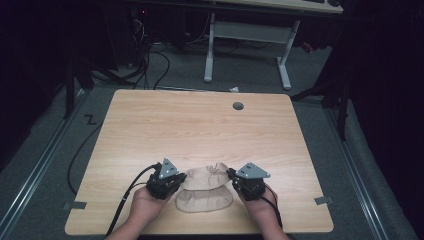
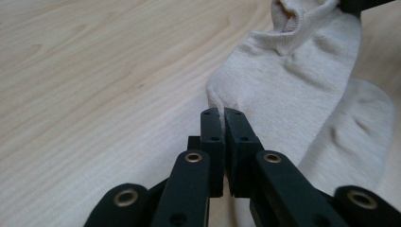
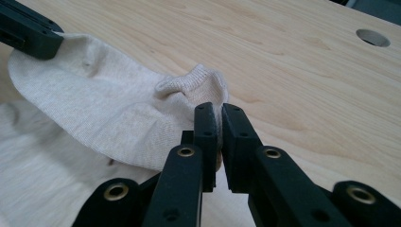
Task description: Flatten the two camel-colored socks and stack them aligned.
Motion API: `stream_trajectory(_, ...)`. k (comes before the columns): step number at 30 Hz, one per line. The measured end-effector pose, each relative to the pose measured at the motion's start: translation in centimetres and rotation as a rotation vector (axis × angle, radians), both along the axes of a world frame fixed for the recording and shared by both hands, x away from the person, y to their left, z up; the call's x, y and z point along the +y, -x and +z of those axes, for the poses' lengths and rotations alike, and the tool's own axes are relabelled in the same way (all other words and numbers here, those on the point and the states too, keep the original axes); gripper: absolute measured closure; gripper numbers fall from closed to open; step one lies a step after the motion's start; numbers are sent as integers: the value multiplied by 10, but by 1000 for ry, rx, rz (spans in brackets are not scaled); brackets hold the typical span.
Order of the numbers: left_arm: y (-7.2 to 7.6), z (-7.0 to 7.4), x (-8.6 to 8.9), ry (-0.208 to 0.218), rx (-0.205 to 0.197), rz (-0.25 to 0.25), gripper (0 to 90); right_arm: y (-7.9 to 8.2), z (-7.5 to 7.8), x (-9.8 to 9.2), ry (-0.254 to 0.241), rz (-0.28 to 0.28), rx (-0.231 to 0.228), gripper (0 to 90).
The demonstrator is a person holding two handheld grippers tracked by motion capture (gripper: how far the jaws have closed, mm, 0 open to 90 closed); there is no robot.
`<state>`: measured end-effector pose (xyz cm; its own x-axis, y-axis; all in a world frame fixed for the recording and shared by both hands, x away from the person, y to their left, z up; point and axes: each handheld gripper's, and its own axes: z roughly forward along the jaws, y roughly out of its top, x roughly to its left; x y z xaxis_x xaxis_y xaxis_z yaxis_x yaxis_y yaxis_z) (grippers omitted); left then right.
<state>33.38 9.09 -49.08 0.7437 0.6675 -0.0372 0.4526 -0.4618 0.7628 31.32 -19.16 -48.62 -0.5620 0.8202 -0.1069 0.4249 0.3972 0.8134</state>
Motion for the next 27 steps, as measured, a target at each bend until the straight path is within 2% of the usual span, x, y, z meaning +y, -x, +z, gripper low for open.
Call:
stream_trajectory(3,15,0,5,22,8,-18,869,16,-1,0,5,16,-10,850)
stream_trajectory(4,15,0,5,22,8,-18,869,16,-1,0,5,16,-10,850)
stream_trajectory(5,23,-1,6,19,8,-30,869,22,-3,0,15,23,-9,850)
stream_trajectory(6,23,-1,6,19,8,-30,869,25,-3,0,14,23,-6,850)
stream_trajectory(7,29,-1,7,16,10,-44,868,29,-4,-1,3,22,4,850)
stream_trajectory(11,37,0,10,27,19,-51,869,41,-9,-3,6,32,26,849)
stream_trajectory(15,42,2,14,35,15,-48,868,48,-10,-4,5,33,23,849)
stream_trajectory(18,43,2,15,36,10,-45,868,51,-8,-5,-8,30,20,849)
stream_trajectory(22,44,0,15,33,16,-47,867,51,-11,-6,2,27,30,850)
stream_trajectory(26,42,-6,13,10,38,-53,866,47,-17,-5,15,27,46,850)
stream_trajectory(27,41,-9,11,-9,46,-57,866,46,-19,-4,21,27,56,849)
